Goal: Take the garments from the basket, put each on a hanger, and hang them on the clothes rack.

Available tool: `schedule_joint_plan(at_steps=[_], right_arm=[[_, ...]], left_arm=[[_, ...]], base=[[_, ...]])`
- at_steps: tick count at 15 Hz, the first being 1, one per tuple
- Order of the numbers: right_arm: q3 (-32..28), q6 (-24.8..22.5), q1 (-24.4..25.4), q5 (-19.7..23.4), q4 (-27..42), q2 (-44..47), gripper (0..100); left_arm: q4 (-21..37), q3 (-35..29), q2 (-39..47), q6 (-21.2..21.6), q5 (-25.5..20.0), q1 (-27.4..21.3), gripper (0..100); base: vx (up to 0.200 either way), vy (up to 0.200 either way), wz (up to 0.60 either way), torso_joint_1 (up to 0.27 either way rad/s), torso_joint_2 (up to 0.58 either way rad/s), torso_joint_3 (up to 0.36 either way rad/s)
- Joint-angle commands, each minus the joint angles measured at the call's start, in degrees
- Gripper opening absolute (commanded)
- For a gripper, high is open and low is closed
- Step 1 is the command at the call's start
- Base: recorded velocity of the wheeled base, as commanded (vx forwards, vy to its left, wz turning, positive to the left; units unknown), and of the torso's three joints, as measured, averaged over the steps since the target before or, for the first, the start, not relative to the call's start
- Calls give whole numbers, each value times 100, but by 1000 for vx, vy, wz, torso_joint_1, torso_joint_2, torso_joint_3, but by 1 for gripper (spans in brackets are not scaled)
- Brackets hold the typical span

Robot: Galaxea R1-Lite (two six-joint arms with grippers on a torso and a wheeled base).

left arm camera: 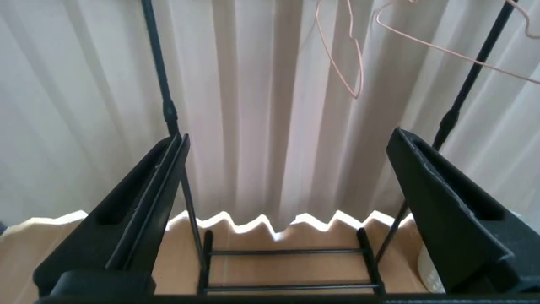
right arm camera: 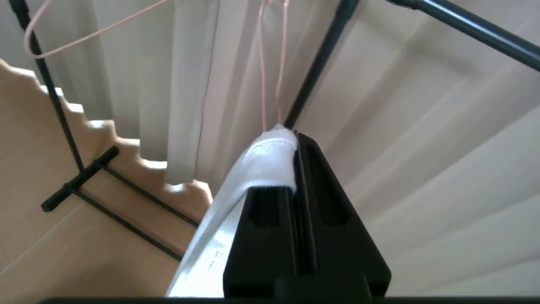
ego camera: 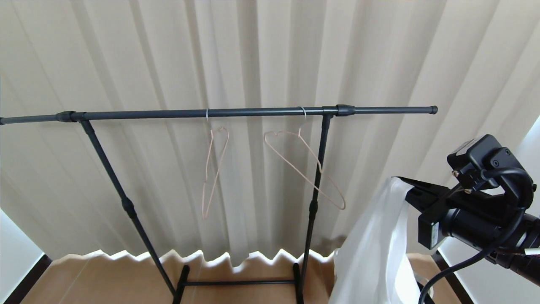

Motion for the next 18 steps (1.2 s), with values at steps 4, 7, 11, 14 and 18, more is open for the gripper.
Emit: schedule_joint_plan(at_steps=[4, 7, 11, 14, 18], right_arm=[[5, 1, 7, 1, 2, -26, 0], [5, -7, 7, 1, 2, -26, 0], [5, -7, 7, 1, -7, -26, 0], [5, 1, 7, 1, 2, -17, 0], [5, -7, 7, 1, 2, -8, 0]], left_arm=[[-1, 0, -1, -1, -1, 4, 100], [-1, 0, -1, -1, -1, 4, 100], [-1, 0, -1, -1, -1, 4, 100], [-1, 0, -1, -1, -1, 4, 100], [-1, 0, -1, -1, -1, 4, 100]], base=[[0, 50, 0, 1, 1, 1], [0, 200, 0, 2, 4, 1], [0, 200, 0, 1, 5, 2], [0, 200, 0, 6, 4, 1], [0, 200, 0, 1, 2, 5]])
